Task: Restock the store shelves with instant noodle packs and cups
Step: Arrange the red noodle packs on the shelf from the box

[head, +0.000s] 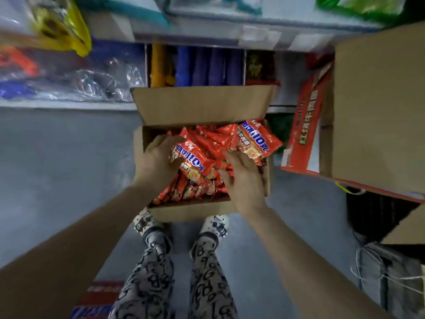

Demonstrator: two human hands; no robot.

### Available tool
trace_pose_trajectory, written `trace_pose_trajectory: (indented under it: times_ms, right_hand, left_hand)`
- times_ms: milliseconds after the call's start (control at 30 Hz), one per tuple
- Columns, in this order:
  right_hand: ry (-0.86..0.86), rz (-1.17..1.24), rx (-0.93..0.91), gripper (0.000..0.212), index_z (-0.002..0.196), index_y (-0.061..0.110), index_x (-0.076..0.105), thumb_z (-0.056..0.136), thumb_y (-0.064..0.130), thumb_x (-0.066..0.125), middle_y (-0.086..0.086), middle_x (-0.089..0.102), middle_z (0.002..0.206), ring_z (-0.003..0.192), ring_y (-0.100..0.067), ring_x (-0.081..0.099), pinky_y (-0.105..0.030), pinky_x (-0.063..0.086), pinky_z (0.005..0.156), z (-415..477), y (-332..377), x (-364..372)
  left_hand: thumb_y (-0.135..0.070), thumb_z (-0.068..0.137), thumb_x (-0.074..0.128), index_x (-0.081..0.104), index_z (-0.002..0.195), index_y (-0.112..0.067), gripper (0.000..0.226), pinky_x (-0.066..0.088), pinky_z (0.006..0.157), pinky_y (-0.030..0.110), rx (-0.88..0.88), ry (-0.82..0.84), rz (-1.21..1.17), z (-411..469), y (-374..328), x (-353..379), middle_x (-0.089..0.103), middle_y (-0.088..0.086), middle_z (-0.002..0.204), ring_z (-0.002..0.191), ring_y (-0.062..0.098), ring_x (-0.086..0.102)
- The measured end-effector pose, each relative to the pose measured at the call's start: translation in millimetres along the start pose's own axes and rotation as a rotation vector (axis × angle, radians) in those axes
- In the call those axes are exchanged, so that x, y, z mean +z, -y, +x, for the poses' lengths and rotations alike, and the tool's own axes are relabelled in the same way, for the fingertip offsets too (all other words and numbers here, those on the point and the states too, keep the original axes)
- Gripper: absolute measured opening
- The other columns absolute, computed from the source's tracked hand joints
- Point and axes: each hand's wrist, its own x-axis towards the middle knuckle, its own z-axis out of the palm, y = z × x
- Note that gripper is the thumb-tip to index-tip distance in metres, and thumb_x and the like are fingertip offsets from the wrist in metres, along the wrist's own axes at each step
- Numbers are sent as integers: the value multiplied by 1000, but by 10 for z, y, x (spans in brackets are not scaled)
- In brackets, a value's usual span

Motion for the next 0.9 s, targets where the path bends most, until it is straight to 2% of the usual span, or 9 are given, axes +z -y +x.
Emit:
trace_pose_trajectory:
  times_ms: [67, 133, 267, 400, 600, 767, 900]
  right_hand:
    - [62, 30, -20, 44, 128, 8, 62, 87, 16, 74, -14, 64, 120, 108, -34, 60, -46, 51, 97, 54, -86, 297]
    - [95, -21, -42, 45, 128, 7, 62, 86, 17, 74, -14, 65, 120, 111, -35, 58, -47, 51, 96, 120, -161, 580]
    - [116, -143, -72, 50, 131, 7, 61, 86, 24, 74, -13, 62, 128, 128, -35, 49, -47, 42, 110, 297, -287, 1139]
    - [136, -244, -113, 51, 135, 6, 57, 91, 28, 69, -14, 51, 144, 145, -37, 30, -50, 28, 117, 505, -372, 1573]
    - [186, -359, -76, 56, 139, 7, 52, 95, 41, 59, -15, 34, 156, 151, -36, 11, -50, 21, 119, 784, -481, 2059]
    - [198, -384, -12, 55, 126, 3, 60, 94, 47, 60, -17, 32, 156, 151, -36, 9, -49, 16, 121, 822, -512, 2303]
    - [185, -342, 20, 48, 121, 5, 59, 89, 39, 69, -16, 30, 157, 152, -34, 8, -44, 10, 122, 837, -484, 2345]
  left_hand:
    - [-13, 86, 70, 58, 131, -21, 47, 54, 90, 45, -27, 26, -16, 48, 194, 212, 57, 6, 130, 109, 30, 62]
    - [-12, 87, 68, 56, 134, -20, 49, 52, 92, 43, -43, 33, -17, 81, 384, 415, 55, 6, 134, 113, 29, 60]
    - [-11, 89, 66, 51, 140, -17, 53, 48, 96, 42, -102, 58, -42, 175, 775, 814, 52, 10, 139, 122, 30, 55]
    - [-15, 89, 66, 49, 142, -19, 55, 48, 99, 45, -156, 71, -62, 276, 1137, 1130, 52, 8, 139, 123, 29, 54]
    - [-17, 90, 65, 44, 144, -24, 58, 47, 103, 48, -211, 92, -110, 423, 1511, 1482, 47, 4, 145, 130, 26, 49]
    - [-21, 93, 62, 40, 148, -24, 60, 44, 106, 49, -253, 154, -141, 496, 1694, 1652, 48, 3, 146, 130, 25, 48]
    - [-24, 94, 59, 37, 148, -28, 59, 44, 107, 49, -259, 199, -163, 491, 1756, 1698, 48, 1, 146, 131, 25, 48]
